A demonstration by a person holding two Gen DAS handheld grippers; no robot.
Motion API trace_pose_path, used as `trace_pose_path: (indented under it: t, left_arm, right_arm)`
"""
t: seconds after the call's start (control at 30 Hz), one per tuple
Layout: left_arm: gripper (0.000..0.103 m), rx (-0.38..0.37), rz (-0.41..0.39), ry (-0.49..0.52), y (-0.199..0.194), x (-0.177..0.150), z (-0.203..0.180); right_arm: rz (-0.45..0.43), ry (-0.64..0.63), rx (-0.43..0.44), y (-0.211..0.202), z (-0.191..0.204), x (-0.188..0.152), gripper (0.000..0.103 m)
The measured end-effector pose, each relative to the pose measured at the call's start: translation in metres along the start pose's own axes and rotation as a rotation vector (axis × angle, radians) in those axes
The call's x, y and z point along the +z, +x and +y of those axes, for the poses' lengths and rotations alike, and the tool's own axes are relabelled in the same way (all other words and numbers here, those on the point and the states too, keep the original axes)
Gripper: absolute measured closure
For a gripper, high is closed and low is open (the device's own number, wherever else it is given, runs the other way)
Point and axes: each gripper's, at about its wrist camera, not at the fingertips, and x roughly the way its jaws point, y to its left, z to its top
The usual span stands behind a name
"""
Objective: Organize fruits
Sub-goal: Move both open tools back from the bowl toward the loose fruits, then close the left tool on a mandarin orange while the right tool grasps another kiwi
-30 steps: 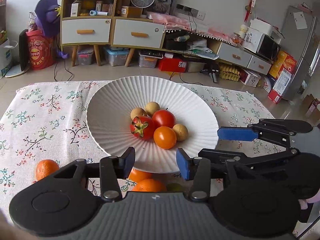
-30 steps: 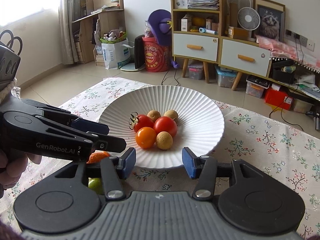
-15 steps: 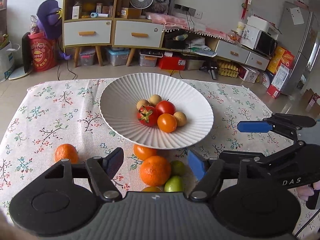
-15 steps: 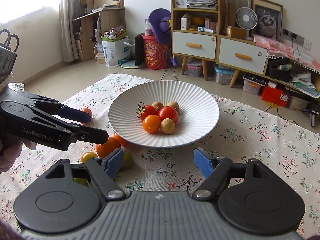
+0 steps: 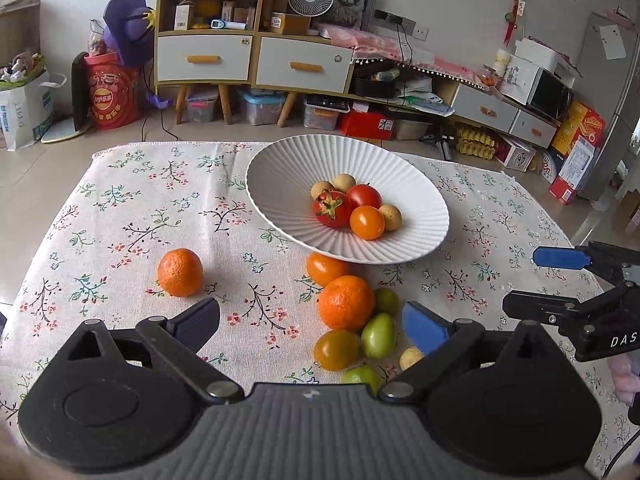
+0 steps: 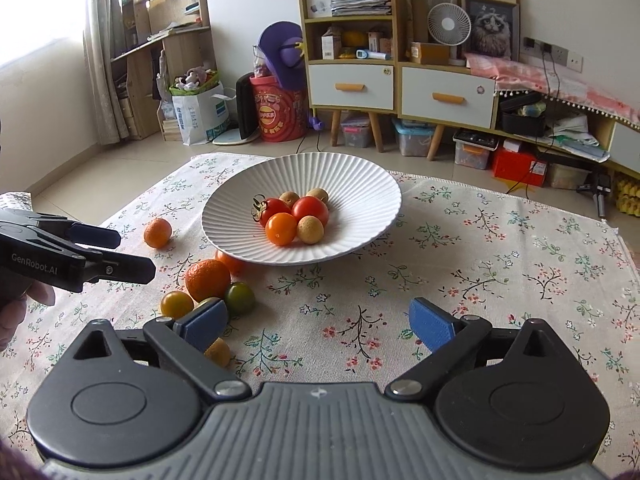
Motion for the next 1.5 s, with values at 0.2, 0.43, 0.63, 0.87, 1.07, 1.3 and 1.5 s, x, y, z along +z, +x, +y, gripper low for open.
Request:
trace_pose_path:
  t: [0.2,0.43,0.63,0.87,1.07,1.3,1.5]
  left_arm:
    - [0.005,0.039,0.008,0.000,-0.010,-0.008,0.005]
    - [0.005,0.071,0.029,0.034,-0.014,-0.017,0.014]
    - [0.005,0.088,0.048,0.060,-0.012,-0.027,0.026]
    - [0.005,0.123,0.015,0.111,-0.006,-0.042,0.033]
    - [0.005,0.159,0.005,0.157,0.006,-0.050,0.034]
    - [0.004,0.172,-0.050,0.105,0.017,-0.052,0.046]
    - [0.004,0.213,-0.073,0.047,0.027,-0.041,0.051]
  right_arm:
    - [0.020,0.028,-0.027,0.005,0.011,-0.010,0.001]
    - [0.018,0.046,-0.027,0.002,0.025,-0.019,0.001]
    - [0.011,0.110,-0.042,0.001,0.033,-0.028,0.001]
    - [0.014,0.095,-0.051,0.005,0.048,-0.037,0.001]
    - [0.023,0.034,-0.059,0.012,0.057,-0.045,0.001]
    - [0.032,0.048,-0.070,0.024,0.054,-0.051,0.004]
    - [0.015,0.011,-0.098,0.031,0.060,-0.055,0.005]
